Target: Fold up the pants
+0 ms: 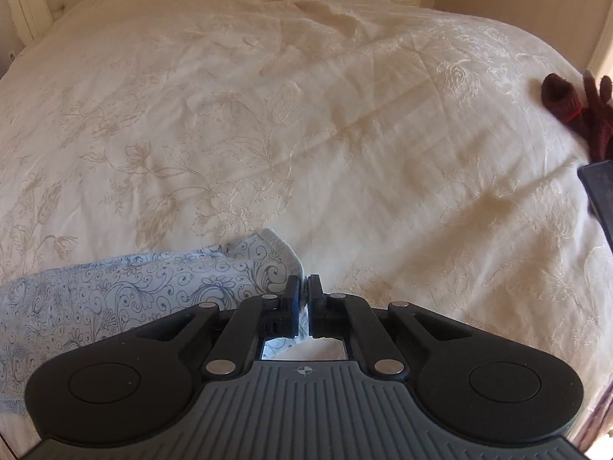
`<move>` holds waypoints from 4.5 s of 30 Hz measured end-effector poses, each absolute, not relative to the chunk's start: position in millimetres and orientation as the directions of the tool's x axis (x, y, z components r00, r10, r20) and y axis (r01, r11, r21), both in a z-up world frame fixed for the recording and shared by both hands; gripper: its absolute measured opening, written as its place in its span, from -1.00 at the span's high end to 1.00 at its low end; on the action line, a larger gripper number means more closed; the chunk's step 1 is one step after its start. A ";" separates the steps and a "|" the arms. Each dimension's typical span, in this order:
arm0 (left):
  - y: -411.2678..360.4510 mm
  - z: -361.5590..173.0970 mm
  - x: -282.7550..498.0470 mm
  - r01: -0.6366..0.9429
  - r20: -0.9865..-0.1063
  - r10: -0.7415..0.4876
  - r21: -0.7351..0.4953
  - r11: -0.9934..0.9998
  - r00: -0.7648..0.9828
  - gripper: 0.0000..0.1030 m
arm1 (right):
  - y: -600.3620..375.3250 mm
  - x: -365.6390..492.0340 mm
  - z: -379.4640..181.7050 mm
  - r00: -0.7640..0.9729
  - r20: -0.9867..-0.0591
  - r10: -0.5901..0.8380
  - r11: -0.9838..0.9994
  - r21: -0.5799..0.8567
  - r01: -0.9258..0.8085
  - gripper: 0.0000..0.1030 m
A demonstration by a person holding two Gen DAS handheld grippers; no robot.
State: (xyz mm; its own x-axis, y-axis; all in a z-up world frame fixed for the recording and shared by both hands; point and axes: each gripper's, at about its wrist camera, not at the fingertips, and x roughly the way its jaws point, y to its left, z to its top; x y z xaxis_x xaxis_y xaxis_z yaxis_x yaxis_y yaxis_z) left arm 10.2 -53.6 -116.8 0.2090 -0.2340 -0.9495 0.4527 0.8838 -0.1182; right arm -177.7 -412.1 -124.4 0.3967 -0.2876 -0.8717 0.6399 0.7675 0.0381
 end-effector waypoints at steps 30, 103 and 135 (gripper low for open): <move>-77.2 -165.2 -5.2 0.482 -0.982 -0.170 -0.110 0.869 0.083 -0.01 | -423.1 -120.6 -151.3 0.437 -0.892 -0.111 0.937 0.053 0.345 0.96; 70.7 -166.1 60.3 0.603 -0.987 -0.131 -0.046 0.797 0.097 -0.07 | -165.4 -122.0 -169.8 0.438 -0.876 0.201 0.551 0.470 0.689 0.91; 69.2 -136.8 116.2 0.305 -0.935 -0.006 0.109 0.946 0.354 -0.03 | -269.9 -85.5 -155.5 0.437 -0.892 -0.120 0.893 0.095 0.440 0.93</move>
